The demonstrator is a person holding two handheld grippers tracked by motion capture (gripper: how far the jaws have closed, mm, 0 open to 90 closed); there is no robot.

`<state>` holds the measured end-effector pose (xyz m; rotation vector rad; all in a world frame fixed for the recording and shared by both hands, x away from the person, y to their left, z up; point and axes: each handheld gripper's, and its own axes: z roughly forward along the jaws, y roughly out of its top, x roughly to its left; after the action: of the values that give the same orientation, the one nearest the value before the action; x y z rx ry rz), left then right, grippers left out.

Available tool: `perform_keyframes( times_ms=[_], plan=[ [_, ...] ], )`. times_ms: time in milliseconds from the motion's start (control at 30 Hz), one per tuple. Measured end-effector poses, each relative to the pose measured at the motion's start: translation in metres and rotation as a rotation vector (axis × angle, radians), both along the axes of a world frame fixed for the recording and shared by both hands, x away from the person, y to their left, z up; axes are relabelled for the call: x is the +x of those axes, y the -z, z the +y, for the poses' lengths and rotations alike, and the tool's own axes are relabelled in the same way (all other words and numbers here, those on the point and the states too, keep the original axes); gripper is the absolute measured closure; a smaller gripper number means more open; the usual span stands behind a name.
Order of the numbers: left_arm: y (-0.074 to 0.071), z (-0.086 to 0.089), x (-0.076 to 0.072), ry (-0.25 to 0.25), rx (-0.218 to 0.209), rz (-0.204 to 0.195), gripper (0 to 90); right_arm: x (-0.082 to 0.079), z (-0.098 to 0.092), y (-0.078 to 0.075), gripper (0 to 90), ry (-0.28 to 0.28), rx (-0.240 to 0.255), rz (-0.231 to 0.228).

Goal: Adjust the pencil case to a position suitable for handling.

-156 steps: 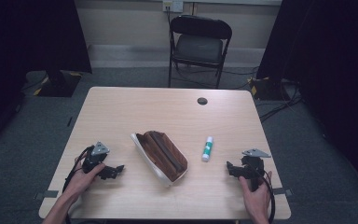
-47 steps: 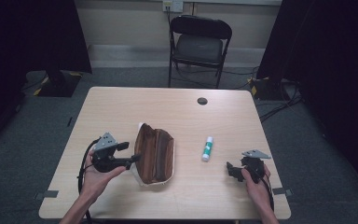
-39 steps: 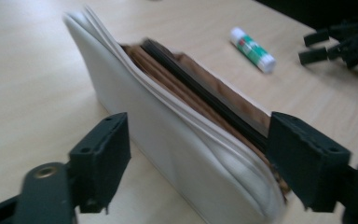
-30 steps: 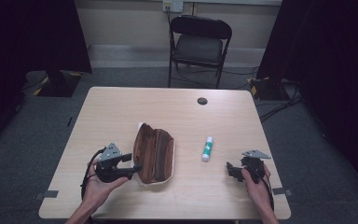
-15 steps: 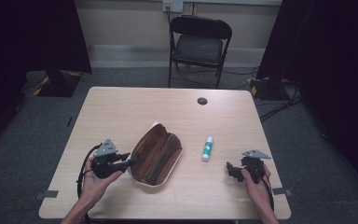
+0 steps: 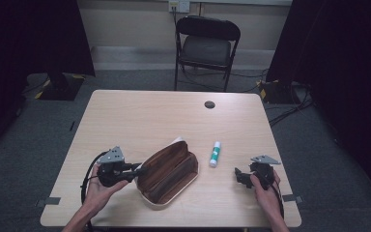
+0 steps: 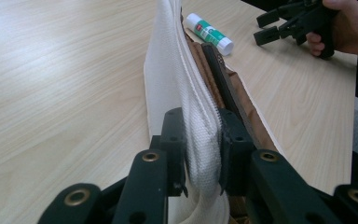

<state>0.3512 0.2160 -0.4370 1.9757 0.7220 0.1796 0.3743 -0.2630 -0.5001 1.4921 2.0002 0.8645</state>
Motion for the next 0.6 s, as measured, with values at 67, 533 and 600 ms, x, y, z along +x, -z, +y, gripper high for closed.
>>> perform_keyframes(
  times_ms=[67,533,600],
  plan=[
    [0.000,0.001,-0.001,-0.012,0.001,0.006,70.6,0.000,0.000,0.000,13.0,0.000,0.000,0.000],
    [0.014,0.011,-0.017,-0.062,0.074,0.031,48.5,0.000,0.000,0.000,13.0,0.000,0.000,0.000],
    [0.015,0.005,-0.015,-0.056,0.091,0.025,49.0,0.000,0.000,0.000,13.0,0.000,0.000,0.000]
  ],
)
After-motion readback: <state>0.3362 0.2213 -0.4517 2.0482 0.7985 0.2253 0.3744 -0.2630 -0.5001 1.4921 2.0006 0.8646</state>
